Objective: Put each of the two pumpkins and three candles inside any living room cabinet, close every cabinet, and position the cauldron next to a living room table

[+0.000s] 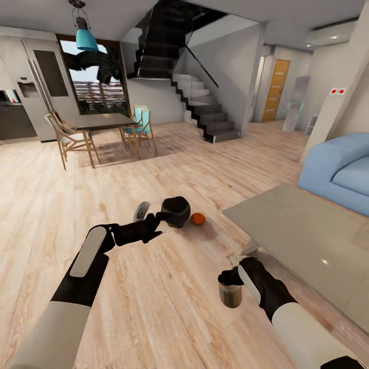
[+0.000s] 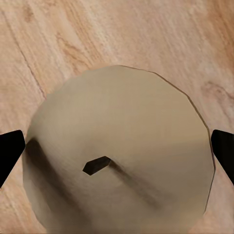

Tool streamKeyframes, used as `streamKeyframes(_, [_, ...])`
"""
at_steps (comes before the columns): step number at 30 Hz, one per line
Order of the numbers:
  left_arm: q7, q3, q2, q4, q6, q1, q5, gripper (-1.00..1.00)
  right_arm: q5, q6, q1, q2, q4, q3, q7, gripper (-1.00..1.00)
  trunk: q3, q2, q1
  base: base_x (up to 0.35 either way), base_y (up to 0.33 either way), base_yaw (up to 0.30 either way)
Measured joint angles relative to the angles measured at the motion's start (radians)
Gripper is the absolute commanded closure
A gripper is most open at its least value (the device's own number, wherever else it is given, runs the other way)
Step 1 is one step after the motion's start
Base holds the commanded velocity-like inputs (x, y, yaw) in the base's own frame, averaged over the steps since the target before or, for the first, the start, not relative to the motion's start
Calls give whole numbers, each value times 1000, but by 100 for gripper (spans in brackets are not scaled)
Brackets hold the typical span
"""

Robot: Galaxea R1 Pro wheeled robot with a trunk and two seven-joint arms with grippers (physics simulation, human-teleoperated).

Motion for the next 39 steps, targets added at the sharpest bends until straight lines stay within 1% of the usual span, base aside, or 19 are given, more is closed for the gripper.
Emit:
streamKeyframes(4, [0,0,-1,0,0,0,0,-100,0,-1,0,0,5,6,0,100,0,0,0,0,0,284])
streamKeyframes(32, [0,0,-3,2,0,0,0,-100,0,-3,0,0,11,7,0,100,0,0,0,0,0,284])
streamKeyframes(35, [0,0,-3,2,0,0,0,-100,0,-30,0,1,21,7,0,100,0,0,0,0,0,284])
streamKeyframes(39, [0,0,-3,2,-1,0,0,-100,-1,-43,0,0,32,30,0,100,0,0,0,0,0,284])
